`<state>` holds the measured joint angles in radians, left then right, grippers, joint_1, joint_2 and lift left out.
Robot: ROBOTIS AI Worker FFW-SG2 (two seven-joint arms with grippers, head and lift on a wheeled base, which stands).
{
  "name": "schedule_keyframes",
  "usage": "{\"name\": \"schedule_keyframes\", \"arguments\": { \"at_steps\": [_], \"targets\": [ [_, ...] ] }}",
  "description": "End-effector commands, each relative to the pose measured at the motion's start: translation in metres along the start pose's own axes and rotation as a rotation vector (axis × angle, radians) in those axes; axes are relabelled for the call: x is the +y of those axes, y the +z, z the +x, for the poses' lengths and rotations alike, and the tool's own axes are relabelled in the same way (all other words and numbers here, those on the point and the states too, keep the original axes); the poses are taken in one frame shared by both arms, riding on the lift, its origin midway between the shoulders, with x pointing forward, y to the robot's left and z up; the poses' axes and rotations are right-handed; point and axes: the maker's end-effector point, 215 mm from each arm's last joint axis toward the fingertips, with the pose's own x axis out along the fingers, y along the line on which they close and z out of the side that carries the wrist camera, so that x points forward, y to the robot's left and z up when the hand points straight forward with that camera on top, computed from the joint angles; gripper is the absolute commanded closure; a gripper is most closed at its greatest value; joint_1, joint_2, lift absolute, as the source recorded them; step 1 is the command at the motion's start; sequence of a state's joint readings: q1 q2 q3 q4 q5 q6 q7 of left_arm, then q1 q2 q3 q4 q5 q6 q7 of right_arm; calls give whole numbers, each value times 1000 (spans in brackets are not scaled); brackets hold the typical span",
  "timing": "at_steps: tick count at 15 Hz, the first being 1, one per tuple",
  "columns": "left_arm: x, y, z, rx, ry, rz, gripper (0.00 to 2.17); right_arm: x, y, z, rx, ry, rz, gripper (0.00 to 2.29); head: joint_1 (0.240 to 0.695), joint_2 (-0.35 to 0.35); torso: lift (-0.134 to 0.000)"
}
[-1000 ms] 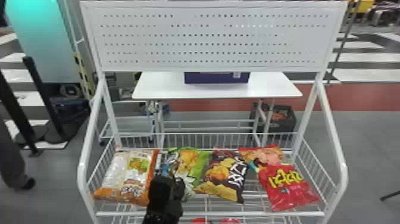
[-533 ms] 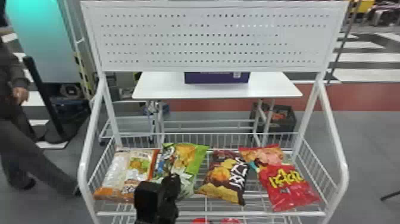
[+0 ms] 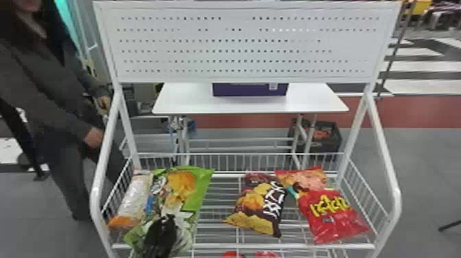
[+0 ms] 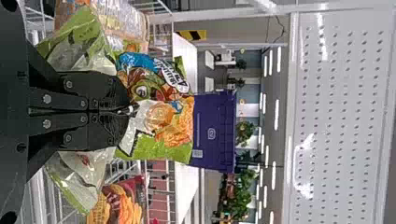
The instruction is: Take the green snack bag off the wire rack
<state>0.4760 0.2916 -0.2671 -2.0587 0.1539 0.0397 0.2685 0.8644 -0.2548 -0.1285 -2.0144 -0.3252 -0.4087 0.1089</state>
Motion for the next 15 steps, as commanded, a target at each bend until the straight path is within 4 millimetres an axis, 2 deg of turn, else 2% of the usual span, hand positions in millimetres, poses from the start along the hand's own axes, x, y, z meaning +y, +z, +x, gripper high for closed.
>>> {"name": "schedule_keyframes", "arguments": {
  "at_steps": [1, 6, 11, 15],
  "targets": [
    [15, 4, -22, -25, 19, -6, 1615, 1, -1, 0, 2, 3, 2, 174, 499, 0, 0],
    [41, 7, -59, -23, 40, 12, 1612, 1, -3, -1, 7, 6, 1, 174, 499, 0, 0],
    [67, 19, -97, -63, 70, 22, 1609, 1, 0, -2, 2, 7, -1, 174, 499, 0, 0],
    [69, 24, -110, -86, 75, 13, 1609, 1, 0, -3, 3, 7, -1, 174, 499, 0, 0]
  ]
}}
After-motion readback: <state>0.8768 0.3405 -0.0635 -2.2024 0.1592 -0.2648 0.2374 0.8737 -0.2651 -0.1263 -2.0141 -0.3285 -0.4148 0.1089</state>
